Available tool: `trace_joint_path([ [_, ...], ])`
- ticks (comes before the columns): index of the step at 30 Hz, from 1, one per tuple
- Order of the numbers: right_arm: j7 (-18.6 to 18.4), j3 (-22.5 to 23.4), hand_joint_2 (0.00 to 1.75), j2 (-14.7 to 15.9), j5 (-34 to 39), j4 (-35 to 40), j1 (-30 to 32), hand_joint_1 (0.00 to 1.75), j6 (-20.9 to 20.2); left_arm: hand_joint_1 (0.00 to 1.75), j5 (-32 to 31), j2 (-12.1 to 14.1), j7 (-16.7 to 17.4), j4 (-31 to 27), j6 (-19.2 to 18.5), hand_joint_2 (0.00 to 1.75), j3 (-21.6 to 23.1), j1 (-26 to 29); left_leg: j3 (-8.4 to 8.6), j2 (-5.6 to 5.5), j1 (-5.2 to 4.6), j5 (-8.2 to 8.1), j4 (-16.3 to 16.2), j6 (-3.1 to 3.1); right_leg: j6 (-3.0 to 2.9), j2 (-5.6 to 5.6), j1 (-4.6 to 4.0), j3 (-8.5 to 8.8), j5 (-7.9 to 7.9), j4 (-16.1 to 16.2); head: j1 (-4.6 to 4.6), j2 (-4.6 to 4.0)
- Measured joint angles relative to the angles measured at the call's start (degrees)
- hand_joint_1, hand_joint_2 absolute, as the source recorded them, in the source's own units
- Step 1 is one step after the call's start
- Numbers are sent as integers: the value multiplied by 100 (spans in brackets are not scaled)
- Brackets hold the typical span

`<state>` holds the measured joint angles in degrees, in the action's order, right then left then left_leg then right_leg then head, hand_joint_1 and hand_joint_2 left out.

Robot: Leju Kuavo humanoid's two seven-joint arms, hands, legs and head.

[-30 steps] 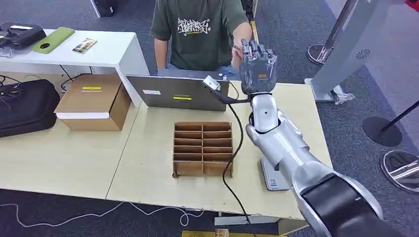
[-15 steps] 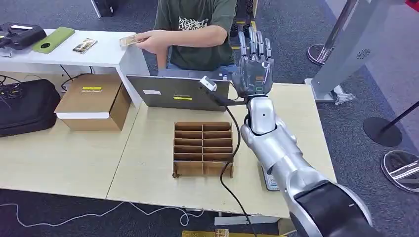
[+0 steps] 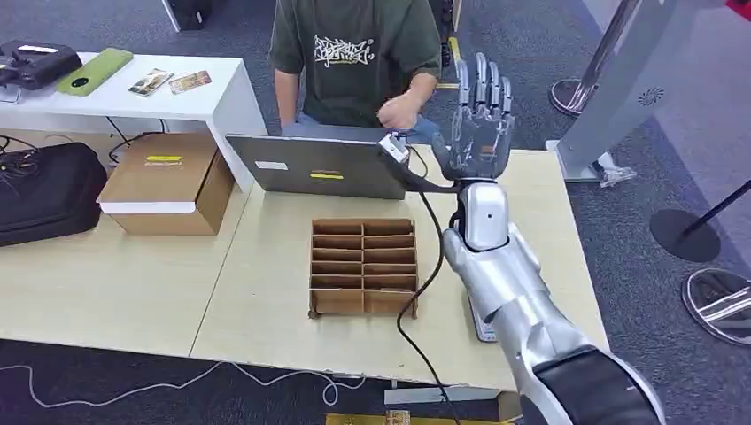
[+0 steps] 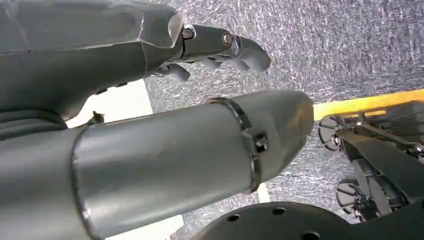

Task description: Pass the card to the sensor for recognition and then transmit it.

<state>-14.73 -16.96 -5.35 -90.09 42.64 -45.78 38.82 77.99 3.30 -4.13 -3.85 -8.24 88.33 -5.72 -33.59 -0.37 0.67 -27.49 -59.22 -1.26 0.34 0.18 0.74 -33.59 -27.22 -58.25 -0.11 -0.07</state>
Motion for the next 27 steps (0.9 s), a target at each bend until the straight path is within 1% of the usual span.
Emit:
trace_joint_path([
  [4,-18,28,175,81,22,418,303,0,0,0,94,0,0,0,-7,0,0,18,0,-2,0,0,0,0,0,-3,0,1,-1,1,0,0],
  [6,98,136,175,98,57,798,607,0,0,0,164,-2,-2,0,-13,0,0,42,-1,-1,0,-1,0,0,1,-2,0,0,-1,2,0,0],
  [8,94,203,175,142,9,1159,909,0,0,0,206,-2,-9,0,-20,0,0,55,-1,-1,0,-1,0,1,1,-3,0,0,-2,3,0,0],
  [10,-130,188,175,265,-2,1520,1209,0,0,0,251,-2,-9,0,-44,0,0,70,-4,-4,-1,-3,0,3,1,-6,0,0,-2,5,0,0],
  [12,-445,83,175,438,-2,1799,1430,0,0,0,286,-2,-13,0,-50,0,0,87,-5,-3,-1,-3,0,3,1,-6,0,1,-2,6,0,0],
  [15,-847,-111,175,755,-2,2189,1744,0,2,0,332,-2,-17,0,-55,0,0,103,-3,-1,-2,-4,0,4,2,-4,1,0,-2,9,0,0],
  [19,-1531,-459,175,1277,-2,2588,2117,0,2,0,396,-2,-22,0,-55,0,-7,141,-4,-6,-2,-5,0,6,2,-9,1,2,-2,10,2,0],
  [24,-2261,-798,175,1900,-2,3060,2527,0,-18,0,442,-4,-37,0,-55,0,-7,158,-6,-7,-2,-6,0,7,2,-10,1,2,-2,10,0,0],
  [25,-2350,-864,175,1994,-2,3145,2584,0,-28,0,448,-4,-39,0,-55,0,-7,161,-5,-7,-2,-7,0,7,2,-9,1,1,-2,10,0,0],
  [27,-2350,-864,175,1994,-2,3145,2584,0,-28,0,448,-4,-39,0,-55,0,-7,161,-5,-7,-2,-7,0,7,2,-9,1,1,-2,10,0,0],
])
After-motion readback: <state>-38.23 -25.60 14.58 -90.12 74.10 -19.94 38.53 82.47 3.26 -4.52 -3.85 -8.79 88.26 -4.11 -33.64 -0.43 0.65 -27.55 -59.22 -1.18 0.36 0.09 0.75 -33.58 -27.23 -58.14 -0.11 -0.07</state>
